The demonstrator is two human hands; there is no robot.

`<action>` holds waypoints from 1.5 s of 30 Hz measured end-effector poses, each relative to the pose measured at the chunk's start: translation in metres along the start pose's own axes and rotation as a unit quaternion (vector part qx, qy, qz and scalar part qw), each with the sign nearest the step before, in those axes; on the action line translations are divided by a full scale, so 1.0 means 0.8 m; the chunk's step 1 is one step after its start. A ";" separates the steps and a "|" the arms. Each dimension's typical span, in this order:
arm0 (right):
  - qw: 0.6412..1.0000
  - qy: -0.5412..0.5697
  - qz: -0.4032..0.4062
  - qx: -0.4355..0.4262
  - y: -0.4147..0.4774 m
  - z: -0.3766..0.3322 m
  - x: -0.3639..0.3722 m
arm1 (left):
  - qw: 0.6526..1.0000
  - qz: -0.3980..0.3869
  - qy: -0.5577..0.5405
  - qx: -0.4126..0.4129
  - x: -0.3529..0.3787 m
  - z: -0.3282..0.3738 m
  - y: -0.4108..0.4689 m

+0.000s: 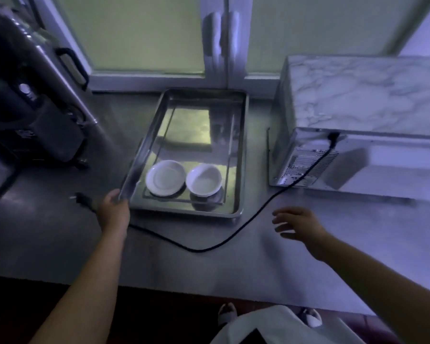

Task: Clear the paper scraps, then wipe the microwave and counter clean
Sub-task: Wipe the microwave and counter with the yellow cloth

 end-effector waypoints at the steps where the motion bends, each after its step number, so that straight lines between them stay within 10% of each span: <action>1: 1.000 0.021 0.014 0.007 -0.004 0.006 -0.015 | 0.999 -0.026 -0.030 0.035 0.022 0.027 -0.021; 10: 0.971 0.188 0.146 -0.018 -0.055 0.058 -0.212 | 0.885 -0.347 -0.093 0.296 0.250 0.246 -0.363; 17: 0.897 0.150 0.412 -0.052 -0.108 0.129 -0.481 | 0.779 -0.555 0.018 0.291 0.395 0.255 -0.600; 27: 0.822 -0.069 0.542 0.159 -0.107 0.197 -0.766 | 0.783 -0.568 0.120 0.223 0.477 0.245 -0.693; 45: 0.851 -0.232 0.453 0.130 -0.034 0.224 -0.722 | 0.780 -0.583 0.145 0.178 0.466 0.235 -0.700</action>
Point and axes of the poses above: each hand's wrist, its own y-axis towards the middle knuckle, its own x-axis out of the palm, z = x × y, the point moved 6 cm from there along y, towards the middle knuckle, and after that the axes turned 10 degrees about y, right-handed, at the moved point
